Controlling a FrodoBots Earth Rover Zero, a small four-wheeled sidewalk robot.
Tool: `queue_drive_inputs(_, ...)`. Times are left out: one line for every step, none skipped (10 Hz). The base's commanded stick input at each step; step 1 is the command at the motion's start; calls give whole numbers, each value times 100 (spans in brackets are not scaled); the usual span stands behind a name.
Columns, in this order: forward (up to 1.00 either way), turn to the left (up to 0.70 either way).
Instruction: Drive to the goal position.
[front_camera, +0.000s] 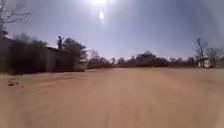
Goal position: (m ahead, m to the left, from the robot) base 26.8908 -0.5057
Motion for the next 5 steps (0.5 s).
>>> queue_drive_inputs(85,0)
queue_drive_inputs(85,0)
queue_drive_inputs(85,0)
queue_drive_inputs(85,0)
queue_drive_inputs(85,0)
